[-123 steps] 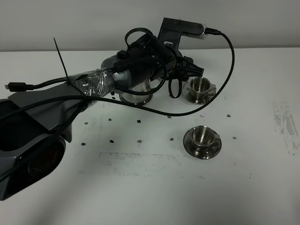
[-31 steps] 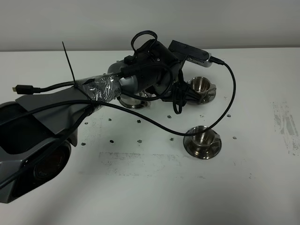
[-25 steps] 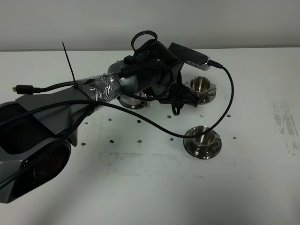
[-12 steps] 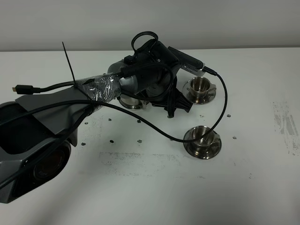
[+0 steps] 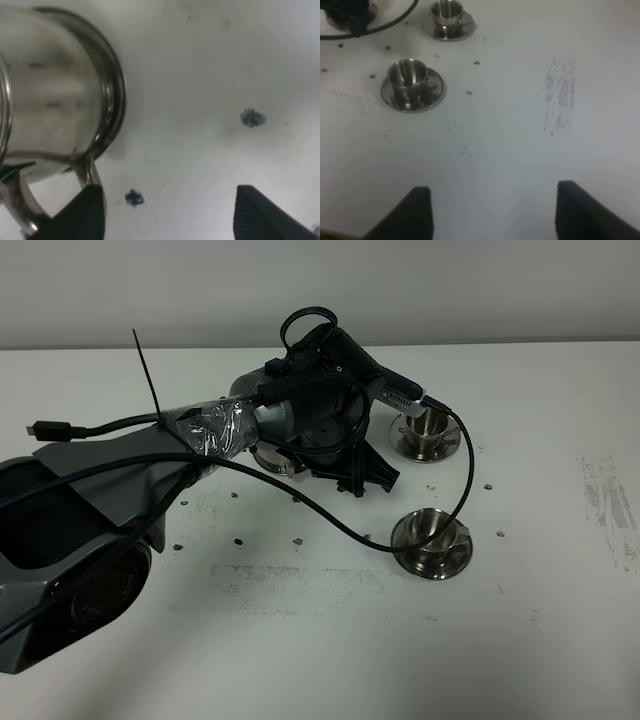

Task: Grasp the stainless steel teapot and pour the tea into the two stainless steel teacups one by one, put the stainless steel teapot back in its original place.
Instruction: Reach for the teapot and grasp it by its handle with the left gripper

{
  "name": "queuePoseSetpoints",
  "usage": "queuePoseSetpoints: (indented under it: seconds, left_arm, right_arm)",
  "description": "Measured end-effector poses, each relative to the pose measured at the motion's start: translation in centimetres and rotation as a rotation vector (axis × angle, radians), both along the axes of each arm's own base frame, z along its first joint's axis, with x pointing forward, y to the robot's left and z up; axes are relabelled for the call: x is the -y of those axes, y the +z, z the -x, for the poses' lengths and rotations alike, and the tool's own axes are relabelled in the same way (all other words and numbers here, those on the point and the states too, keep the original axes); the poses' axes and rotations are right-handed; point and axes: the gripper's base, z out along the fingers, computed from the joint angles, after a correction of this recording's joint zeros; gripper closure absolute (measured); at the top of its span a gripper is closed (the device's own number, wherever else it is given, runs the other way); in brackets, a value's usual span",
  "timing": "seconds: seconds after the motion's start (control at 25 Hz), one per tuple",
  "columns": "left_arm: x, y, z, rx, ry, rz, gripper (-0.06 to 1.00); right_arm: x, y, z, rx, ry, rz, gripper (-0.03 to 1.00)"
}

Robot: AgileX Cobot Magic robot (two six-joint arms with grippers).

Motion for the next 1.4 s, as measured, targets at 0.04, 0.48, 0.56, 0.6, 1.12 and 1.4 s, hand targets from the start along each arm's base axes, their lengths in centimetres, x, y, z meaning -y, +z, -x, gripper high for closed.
queuePoseSetpoints:
  seconds: [0.04,0.48,0.56,0.6,1.12,1.4]
  left_arm:
    - [0.0,0.0,0.0,-0.002,0.001,-0.004,0.39]
    - [-0.6,0.1,0.1,-0.009,0.012,-0.070,0.39]
    - [-0.7,0.1,0.1,-0.009,0.017,-0.082,0.39]
    - [-0.7,0.1,0.1,-0.009,0.019,-0.082,0.39]
    - [2.0,3.6,2.3,-0.090,-0.061,0.207,0.39]
    - [-0.7,11.5,4.6,-0.053,0.027,0.158,0.39]
  right_arm:
    - [0.0,0.0,0.0,0.000,0.000,0.000,0.42]
    - [0.0,0.0,0.0,0.000,0.000,0.000,0.42]
    - [0.0,0.0,0.0,0.000,0.000,0.000,0.42]
    - [0.0,0.0,0.0,0.000,0.000,0.000,0.42]
    - [0.0,0.0,0.0,0.000,0.000,0.000,0.42]
    - [0.0,0.0,0.0,0.000,0.000,-0.001,0.42]
